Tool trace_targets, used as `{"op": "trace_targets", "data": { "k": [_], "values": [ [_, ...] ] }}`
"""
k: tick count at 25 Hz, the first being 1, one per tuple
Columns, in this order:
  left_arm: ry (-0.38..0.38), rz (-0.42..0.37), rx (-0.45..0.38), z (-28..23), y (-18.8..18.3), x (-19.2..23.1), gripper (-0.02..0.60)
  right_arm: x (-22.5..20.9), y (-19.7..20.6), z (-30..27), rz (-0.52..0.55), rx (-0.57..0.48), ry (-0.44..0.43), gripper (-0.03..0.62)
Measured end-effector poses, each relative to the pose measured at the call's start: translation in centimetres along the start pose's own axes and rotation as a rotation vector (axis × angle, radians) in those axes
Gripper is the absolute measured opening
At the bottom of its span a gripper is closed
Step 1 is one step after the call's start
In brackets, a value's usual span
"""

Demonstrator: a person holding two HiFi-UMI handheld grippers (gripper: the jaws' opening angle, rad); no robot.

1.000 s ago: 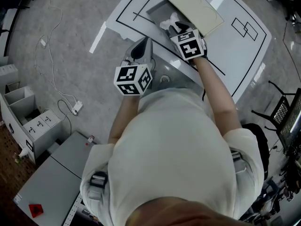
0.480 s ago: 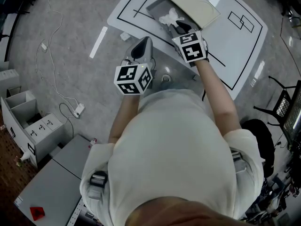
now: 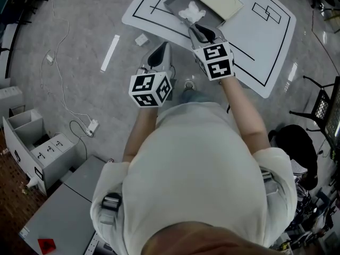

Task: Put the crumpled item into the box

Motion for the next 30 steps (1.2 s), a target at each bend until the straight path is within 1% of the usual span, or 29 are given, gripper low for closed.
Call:
{"op": "trace_targets", "data": {
  "k": [4,10,21,30],
  "values": [
    [0.018,-0.006,-0.003,2.0,0.6,-0.3,0.002,2.3,0.3,2.5,-0.021,-0.036,0.020,0.053],
    [0.049,-0.022,-0.006,5.0,1.7,-0.7,0.001,5.4,1.4,6.2,-0.057,-0.092,0.076,0.002],
    [0.095,-0.065,-0.010,10.8,4.4,-1.9,0.000,10.8,4.9,12.6,-0.138,-0.160,0.118,0.002],
    [0.131,-0.097,-0.009,15.8,7.7,-3.0,0.000,15.1,8.5,17.8,-0.163,-0.242,0.145,0.002]
  ]
}}
Point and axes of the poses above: the fingertips, and each gripper's own axes: z backward along the fingers, x to its left, y out of its underside, the point moved 10 cm from there along z, backward along the fingers, and after that the axes turned 2 degrees about x, right-handed, at the moved point
